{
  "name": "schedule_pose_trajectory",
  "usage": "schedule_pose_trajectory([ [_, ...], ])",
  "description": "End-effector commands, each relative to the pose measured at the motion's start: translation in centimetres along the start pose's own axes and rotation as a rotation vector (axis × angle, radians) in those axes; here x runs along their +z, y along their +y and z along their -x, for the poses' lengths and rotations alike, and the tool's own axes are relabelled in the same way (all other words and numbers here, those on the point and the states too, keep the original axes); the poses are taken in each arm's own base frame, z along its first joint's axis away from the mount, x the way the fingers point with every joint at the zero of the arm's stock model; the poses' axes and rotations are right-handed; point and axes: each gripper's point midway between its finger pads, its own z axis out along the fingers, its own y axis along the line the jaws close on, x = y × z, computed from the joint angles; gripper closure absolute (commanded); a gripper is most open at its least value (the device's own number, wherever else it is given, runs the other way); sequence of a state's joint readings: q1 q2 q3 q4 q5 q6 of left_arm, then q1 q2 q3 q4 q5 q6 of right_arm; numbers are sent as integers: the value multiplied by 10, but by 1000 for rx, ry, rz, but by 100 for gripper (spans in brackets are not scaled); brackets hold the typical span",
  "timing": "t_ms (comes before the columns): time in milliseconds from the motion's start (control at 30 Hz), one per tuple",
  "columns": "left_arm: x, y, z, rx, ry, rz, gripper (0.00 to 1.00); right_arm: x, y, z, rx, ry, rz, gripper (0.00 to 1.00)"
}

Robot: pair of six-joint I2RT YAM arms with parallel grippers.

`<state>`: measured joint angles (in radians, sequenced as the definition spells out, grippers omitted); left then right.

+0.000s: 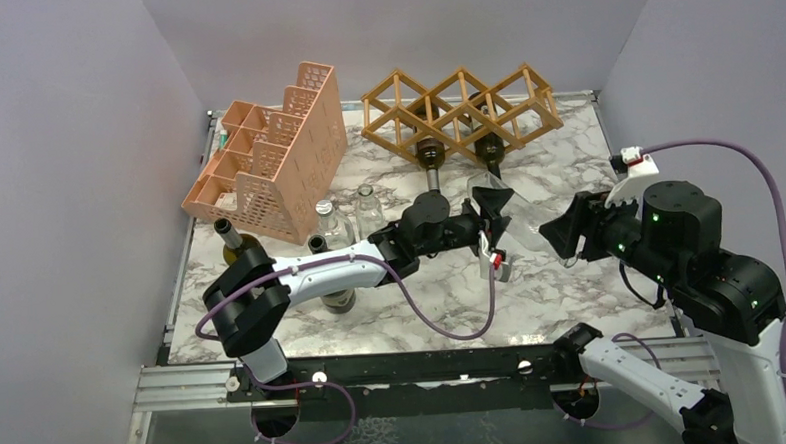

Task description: Put the wine bottle on the wine rack

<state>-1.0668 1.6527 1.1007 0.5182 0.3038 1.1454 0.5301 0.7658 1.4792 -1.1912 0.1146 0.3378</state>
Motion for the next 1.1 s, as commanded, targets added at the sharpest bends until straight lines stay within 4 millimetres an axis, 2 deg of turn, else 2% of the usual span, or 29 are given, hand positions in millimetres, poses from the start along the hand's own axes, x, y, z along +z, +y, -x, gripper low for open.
schedule_pose_trajectory([
  [0, -8, 63, 44, 199, -111, 114, 100, 5, 16, -16, -30, 54, 103, 40],
  [300, -14, 70, 59, 241, -161, 107, 100, 27, -5, -31, -9, 94, -19, 40],
  [600, -11, 73, 60, 289, -147, 66, 100, 46, 21, -53, -11, 162, 139, 39],
  [700, -12, 72, 61, 293, -152, 57, 100, 48, 26, -54, -10, 166, 166, 39],
  [867, -13, 73, 63, 298, -158, 53, 100, 47, 39, -53, -18, 157, 244, 33],
  [1067, -14, 75, 65, 313, -161, 54, 100, 49, 34, -52, -20, 148, 214, 29],
])
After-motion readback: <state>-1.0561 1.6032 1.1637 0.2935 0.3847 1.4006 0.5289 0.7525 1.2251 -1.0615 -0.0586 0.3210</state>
